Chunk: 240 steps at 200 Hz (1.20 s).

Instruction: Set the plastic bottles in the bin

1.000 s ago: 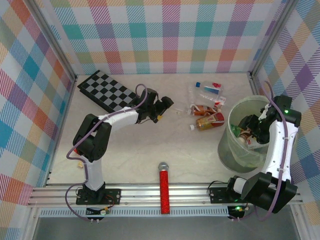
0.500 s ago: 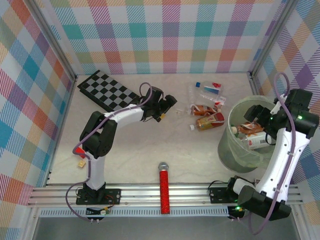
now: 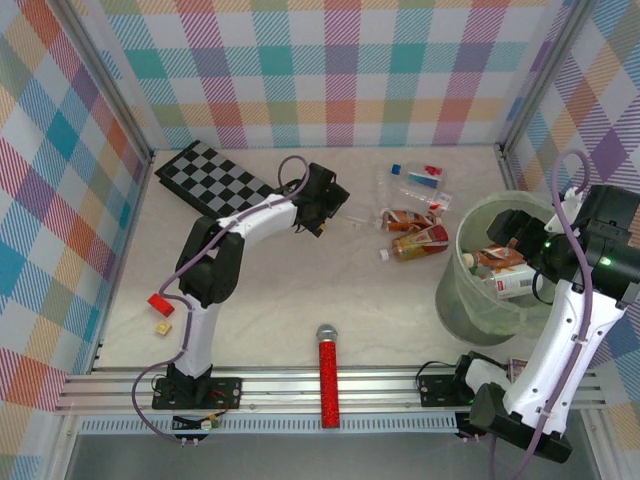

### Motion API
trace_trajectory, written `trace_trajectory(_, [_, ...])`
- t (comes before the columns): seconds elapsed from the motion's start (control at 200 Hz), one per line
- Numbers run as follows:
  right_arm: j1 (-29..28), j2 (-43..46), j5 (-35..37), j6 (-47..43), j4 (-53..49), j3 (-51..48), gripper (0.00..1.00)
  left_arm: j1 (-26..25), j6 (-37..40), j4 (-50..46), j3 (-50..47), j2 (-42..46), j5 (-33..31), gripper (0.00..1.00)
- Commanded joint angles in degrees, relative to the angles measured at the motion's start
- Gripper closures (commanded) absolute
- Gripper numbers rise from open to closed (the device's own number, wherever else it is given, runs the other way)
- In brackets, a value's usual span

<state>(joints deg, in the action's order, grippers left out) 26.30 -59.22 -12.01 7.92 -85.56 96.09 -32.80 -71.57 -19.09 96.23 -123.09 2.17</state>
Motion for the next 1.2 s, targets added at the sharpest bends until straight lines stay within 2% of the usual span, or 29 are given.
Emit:
trace_trajectory(0.0, [0.6, 1.1, -2.1, -1.6, -1.8, 1.2, 0.06, 0.8, -2.7, -3.9, 3.3, -2.4, -2.4, 0.08])
trace_trajectory(0.35, [0.6, 2.5, -4.8, -2.0, -1.8, 1.8, 0.07, 2.0, -4.5, -5.3, 9.9, -9.6, -2.1, 0.07])
trace_trajectory(0.455, [0.6, 2.9, -6.0, -2.0, -1.7, 2.2, 0.07, 2.3, -5.3, -4.9, 10.1, -10.7, -1.6, 0.14])
trace_trajectory(0.625, [0.6, 3.4, -10.3, -2.1, -2.1, 4.1, 0.07, 2.5, -5.9, -3.7, 8.5, -10.5, -1.1, 0.32])
trace_trajectory(0.79, [0.6, 4.4, -11.2, -2.0, -3.2, 6.6, 0.08, 2.7, -5.5, -1.6, 6.5, -9.0, -0.5, 0.41])
trace_trajectory(0.91, [0.6, 5.6, -12.3, -2.6, -2.4, 6.6, 0.09, 3.0, -5.2, -0.5, 5.1, -7.5, 0.4, 0.43])
trace_trajectory(1.08, [0.6, 5.1, -21.9, -1.5, 0.6, 5.2, 0.12, 3.0, -3.2, 6.5, -1.1, -0.8, 1.1, 0.43])
trace_trajectory(1.195, [0.4, 4.1, -24.4, -0.3, 2.3, 4.7, 0.14, 3.2, 0.8, 7.3, -4.3, 4.9, -0.8, 0.43])
